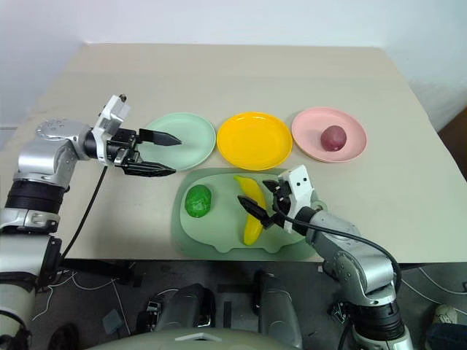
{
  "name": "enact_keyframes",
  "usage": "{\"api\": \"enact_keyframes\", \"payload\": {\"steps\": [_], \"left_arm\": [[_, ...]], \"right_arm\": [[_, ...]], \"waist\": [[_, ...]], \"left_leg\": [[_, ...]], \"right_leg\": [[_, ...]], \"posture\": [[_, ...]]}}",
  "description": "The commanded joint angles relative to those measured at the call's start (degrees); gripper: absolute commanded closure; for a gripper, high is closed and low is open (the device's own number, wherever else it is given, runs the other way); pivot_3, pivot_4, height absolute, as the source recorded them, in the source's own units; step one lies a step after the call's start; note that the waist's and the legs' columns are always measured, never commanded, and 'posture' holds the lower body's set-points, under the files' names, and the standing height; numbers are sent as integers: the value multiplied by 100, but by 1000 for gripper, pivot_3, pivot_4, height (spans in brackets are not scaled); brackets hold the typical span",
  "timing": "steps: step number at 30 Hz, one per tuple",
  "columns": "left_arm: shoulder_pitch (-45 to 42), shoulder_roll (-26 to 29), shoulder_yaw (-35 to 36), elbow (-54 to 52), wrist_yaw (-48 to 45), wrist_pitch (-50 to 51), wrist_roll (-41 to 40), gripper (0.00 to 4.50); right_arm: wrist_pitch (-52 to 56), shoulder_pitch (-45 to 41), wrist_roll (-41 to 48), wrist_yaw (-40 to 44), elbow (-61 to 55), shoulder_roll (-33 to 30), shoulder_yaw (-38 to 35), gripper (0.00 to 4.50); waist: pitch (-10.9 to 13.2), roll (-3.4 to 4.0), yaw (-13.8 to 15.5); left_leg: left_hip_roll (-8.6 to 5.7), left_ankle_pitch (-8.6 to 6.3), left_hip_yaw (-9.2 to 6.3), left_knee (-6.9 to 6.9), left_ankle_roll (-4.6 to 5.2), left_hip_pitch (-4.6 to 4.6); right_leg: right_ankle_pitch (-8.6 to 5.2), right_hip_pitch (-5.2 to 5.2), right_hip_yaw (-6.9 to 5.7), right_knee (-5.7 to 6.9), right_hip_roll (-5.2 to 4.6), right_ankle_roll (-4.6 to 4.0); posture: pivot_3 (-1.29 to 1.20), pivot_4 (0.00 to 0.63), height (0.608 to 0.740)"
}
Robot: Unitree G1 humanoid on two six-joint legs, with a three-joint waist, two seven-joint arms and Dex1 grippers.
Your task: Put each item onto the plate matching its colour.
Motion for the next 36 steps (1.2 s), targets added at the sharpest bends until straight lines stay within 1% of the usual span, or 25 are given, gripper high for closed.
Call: {"api": "enact_keyframes", "payload": {"steps": [1, 5, 8, 12, 16, 19, 22, 24, 25, 26, 33, 35, 36], "left_arm": [[-176, 49, 63, -37, -25, -42, -21, 0], [-169, 6, 105, -26, -24, -46, 7, 0], [-169, -16, 114, -42, -24, -28, 1, 0], [-168, -16, 127, -69, -24, -4, 4, 0], [-185, 0, 151, -91, -15, 18, 16, 0], [-178, 17, 152, -125, -19, 51, 7, 0], [-186, 22, 159, -131, -10, 71, 6, 0], [-188, 22, 170, -146, -1, 92, -1, 0], [-187, 22, 173, -149, 2, 86, 3, 0], [-184, 23, 177, -156, 4, 86, 2, 0], [-189, 30, 174, -147, -7, 106, 8, 0], [-204, 25, 184, -135, 4, 125, 1, 0], [-204, 21, 186, -133, 6, 118, 2, 0]], "right_arm": [[349, -143, 100, -179, -408, -94, -67, 24], [888, -309, 89, -372, -516, -184, 28, 24], [1003, -295, -32, -424, -513, -244, 244, 24], [1037, -209, -34, -462, -455, -154, 289, 24], [1079, -279, 170, -484, -292, 122, 101, 24], [1020, -281, -58, -501, -293, 7, 235, 584], [980, -290, -129, -475, -267, -32, 262, 1538], [994, -312, -150, -436, -277, -77, 282, 2316], [982, -315, -157, -418, -286, -81, 306, 2581], [972, -312, -164, -407, -298, -82, 327, 2730], [809, -379, -129, -245, -332, -9, 313, 2729], [733, -456, -15, -119, -358, -3, 151, 2729], [721, -558, 166, -113, -321, 113, -92, 2729]], "waist": [[0, 0, 0], [0, -1, 3], [0, -1, 2], [-1, -1, 4], [-1, -2, 0], [-1, -2, 3], [-1, -2, 2], [-1, -2, 0], [-1, -2, 1], [-1, -2, 1], [-2, -3, -1], [-2, -3, -1], [-2, -3, -2]], "left_leg": [[0, 0, -1, 0, 0, 0], [0, -1, -2, 0, 2, 0], [0, -2, -3, 0, 3, 0], [-1, -2, -3, 0, 4, -1], [0, -2, -4, 0, 4, 0], [-1, -3, -4, 1, 5, -1], [-1, -3, -4, 0, 5, 0], [-1, -3, -4, 0, 6, 0], [-1, -3, -5, 0, 5, 0], [-1, -3, -5, 1, 6, -1], [-1, -3, -5, 0, 6, 0], [-1, -3, -5, 0, 6, -1], [-1, -3, -5, 1, 6, 0]], "right_leg": [[0, 0, 0, 0, 0, 0], [0, 0, 0, 0, 0, 0], [0, 0, 0, 0, 0, 0], [0, 0, 0, -1, 0, 0], [0, 0, -1, -1, 1, 0], [0, 1, 0, -1, -1, 0], [0, 1, 0, -1, 0, 0], [0, 1, 0, -1, 0, 0], [0, 1, 0, -1, 0, 0], [0, 1, 0, -1, 0, 0], [0, 1, -1, -1, 0, 0], [0, 1, -1, -1, 0, 0], [0, 1, 0, -1, 0, 0]], "posture": [[0, 150, 740], [0, 150, 740], [0, 150, 740], [0, 150, 740], [0, 150, 740], [0, 150, 740], [0, 150, 740], [0, 150, 740], [0, 150, 740], [0, 150, 740], [0, 150, 740], [0, 150, 740], [0, 150, 740]]}}
